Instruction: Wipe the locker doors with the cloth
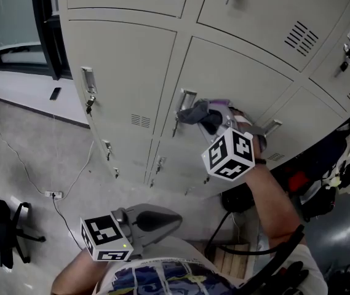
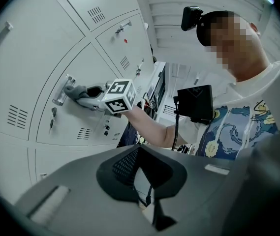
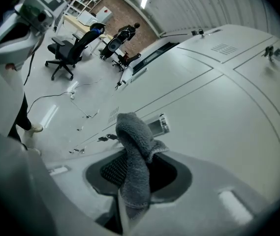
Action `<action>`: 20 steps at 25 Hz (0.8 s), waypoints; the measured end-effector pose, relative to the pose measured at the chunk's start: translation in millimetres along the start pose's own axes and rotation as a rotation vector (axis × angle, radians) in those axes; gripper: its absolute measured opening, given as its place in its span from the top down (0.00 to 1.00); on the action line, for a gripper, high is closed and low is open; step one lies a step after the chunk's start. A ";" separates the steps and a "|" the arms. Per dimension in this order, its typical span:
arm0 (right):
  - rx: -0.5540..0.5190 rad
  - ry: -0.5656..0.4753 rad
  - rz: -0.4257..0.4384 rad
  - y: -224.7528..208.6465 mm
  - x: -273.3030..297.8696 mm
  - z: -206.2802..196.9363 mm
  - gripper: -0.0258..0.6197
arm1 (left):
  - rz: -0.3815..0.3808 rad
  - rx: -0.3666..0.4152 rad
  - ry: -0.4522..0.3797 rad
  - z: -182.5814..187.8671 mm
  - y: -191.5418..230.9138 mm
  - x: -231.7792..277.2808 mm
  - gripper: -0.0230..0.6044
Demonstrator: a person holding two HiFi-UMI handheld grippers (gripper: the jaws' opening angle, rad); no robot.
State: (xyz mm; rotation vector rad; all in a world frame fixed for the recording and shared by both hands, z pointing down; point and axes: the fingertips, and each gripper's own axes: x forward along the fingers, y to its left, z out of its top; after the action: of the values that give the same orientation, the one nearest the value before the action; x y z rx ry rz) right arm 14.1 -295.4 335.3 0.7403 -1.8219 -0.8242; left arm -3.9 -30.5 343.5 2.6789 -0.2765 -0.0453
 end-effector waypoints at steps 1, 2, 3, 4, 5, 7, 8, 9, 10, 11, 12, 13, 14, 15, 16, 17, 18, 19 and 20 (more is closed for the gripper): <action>0.000 0.005 0.017 7.8 5.0 -3.2 0.79 | -0.001 0.000 0.000 -0.3 -0.2 0.2 0.96; 0.001 0.009 0.033 15.2 9.9 -6.4 0.79 | -0.003 0.000 -0.001 -1.0 -0.3 0.5 0.96; 0.002 0.013 0.046 22.4 14.5 -9.6 0.79 | -0.005 0.001 -0.002 -1.4 -0.4 0.9 0.96; 0.001 0.017 0.058 29.6 19.2 -12.7 0.79 | -0.005 0.001 -0.002 -1.0 -0.5 1.2 0.96; -0.002 0.023 0.069 37.5 24.3 -15.9 0.79 | -0.004 0.001 -0.003 -0.4 -0.4 1.3 0.96; -0.015 0.036 0.091 55.3 35.9 -22.2 0.79 | 0.002 0.000 -0.006 0.7 0.5 0.9 0.96; -0.020 0.041 0.103 64.7 42.1 -25.4 0.79 | 0.005 -0.001 -0.006 0.8 1.2 0.5 0.96; -0.022 0.046 0.115 74.0 48.2 -28.7 0.79 | 0.008 -0.001 -0.005 0.8 1.9 0.2 0.96; -0.023 0.051 0.128 82.9 53.9 -32.2 0.79 | 0.011 -0.001 -0.003 0.9 2.4 0.3 0.96; -0.023 0.056 0.142 91.2 59.3 -35.8 0.79 | 0.013 0.000 -0.002 1.2 2.9 0.4 0.96; -0.022 0.061 0.154 98.9 64.5 -39.1 0.79 | 0.015 0.001 -0.002 1.5 3.3 0.5 0.96; -0.022 0.065 0.165 106.3 69.6 -42.1 0.79 | 0.018 0.000 -0.002 1.6 3.9 0.7 0.96; -0.022 0.068 0.176 113.5 74.9 -44.6 0.79 | 0.020 -0.001 -0.003 1.3 4.4 0.9 0.96; -0.023 0.070 0.187 120.7 80.1 -46.7 0.79 | 0.021 -0.001 -0.003 0.3 4.8 1.3 0.96; -0.024 0.073 0.200 128.2 85.2 -48.7 0.79 | 0.021 -0.002 -0.003 -0.9 4.8 1.9 0.96; -0.026 0.077 0.213 135.7 90.1 -50.8 0.79 | 0.021 -0.004 -0.003 -1.5 4.5 2.6 0.96; -0.028 0.082 0.226 142.9 94.9 -53.0 0.79 | 0.022 -0.004 -0.001 -1.4 4.2 3.2 0.96; -0.028 0.088 0.239 149.7 99.4 -55.2 0.79 | 0.024 -0.004 0.001 -0.8 3.9 3.5 0.96; -0.026 0.094 0.251 156.0 103.4 -57.2 0.79 | 0.027 -0.004 0.002 -0.3 3.9 3.4 0.96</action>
State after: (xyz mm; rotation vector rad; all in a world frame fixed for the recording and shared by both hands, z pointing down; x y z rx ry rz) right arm 11.4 -297.0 531.0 0.5116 -1.7726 -0.6376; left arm -1.3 -34.5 345.5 2.6706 -0.3114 -0.0353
